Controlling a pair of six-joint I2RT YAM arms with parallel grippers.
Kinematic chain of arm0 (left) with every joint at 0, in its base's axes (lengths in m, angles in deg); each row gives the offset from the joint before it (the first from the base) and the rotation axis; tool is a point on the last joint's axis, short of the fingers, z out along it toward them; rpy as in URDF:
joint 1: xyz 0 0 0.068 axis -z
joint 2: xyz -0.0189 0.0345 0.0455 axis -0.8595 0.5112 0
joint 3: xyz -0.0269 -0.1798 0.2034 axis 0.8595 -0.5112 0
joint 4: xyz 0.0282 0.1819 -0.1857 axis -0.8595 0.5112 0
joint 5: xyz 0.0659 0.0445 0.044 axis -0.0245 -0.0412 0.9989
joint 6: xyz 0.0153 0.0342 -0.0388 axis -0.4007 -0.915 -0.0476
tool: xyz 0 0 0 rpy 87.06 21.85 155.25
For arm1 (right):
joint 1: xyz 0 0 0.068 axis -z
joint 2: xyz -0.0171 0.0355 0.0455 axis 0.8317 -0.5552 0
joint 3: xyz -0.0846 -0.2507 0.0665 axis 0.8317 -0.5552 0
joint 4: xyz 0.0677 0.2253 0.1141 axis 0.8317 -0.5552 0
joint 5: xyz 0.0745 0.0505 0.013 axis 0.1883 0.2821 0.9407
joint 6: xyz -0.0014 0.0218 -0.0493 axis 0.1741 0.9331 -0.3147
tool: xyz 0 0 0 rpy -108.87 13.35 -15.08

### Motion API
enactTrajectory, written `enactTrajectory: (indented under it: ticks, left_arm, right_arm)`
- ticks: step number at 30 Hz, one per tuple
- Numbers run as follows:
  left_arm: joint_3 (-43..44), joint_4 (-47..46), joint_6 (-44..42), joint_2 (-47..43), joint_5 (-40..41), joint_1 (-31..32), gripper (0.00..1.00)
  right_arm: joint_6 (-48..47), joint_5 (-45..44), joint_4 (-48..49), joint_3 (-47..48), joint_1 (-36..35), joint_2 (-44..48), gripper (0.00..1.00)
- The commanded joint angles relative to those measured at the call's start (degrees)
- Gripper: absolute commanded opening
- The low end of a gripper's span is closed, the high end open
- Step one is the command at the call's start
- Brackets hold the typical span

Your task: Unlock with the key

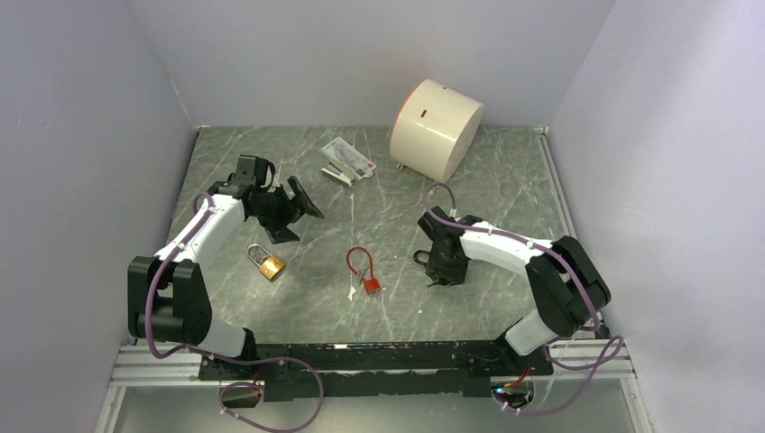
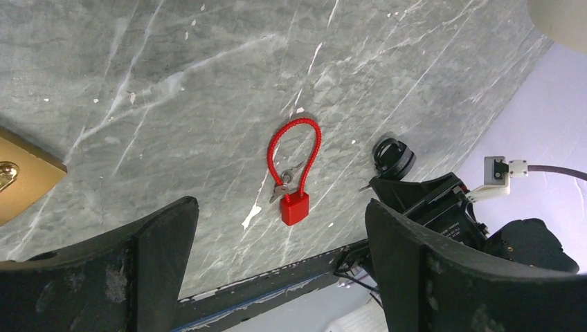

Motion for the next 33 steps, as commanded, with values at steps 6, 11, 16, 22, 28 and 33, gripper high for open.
enactTrajectory:
  ticks: [6,11,16,22,28,33]
  left_arm:
    - [0.4,1.2,-1.9,0.2,0.4,0.2,0.94]
    - [-0.2,0.0,-2.1,0.1,-1.3,0.2,0.94]
    - [-3.1,-5.5,-1.8,-0.1,-7.9,0.5,0.94]
    - [-8.1,-15.9,-0.1,-1.1,-12.0,4.8,0.94]
    - [-11.6,-25.5,1.9,-0.3,-14.3,11.5,0.94]
    - [-14.3,-35.3,2.2,2.4,-15.2,17.9,0.91]
  right_arm:
    - [3.2,-3.1,5.8,-4.3,0.1,0.6,0.43]
    - [0.9,-0.4,7.3,-4.5,0.1,0.2,0.41]
    - [-0.5,3.1,6.5,-3.6,0.0,1.2,0.36]
    - [-0.7,7.4,6.4,-3.1,0.0,3.4,0.34]
    - [-1.5,13.5,9.4,-2.1,0.0,6.2,0.34]
    - [0.0,21.6,15.2,-0.7,0.0,6.3,0.35]
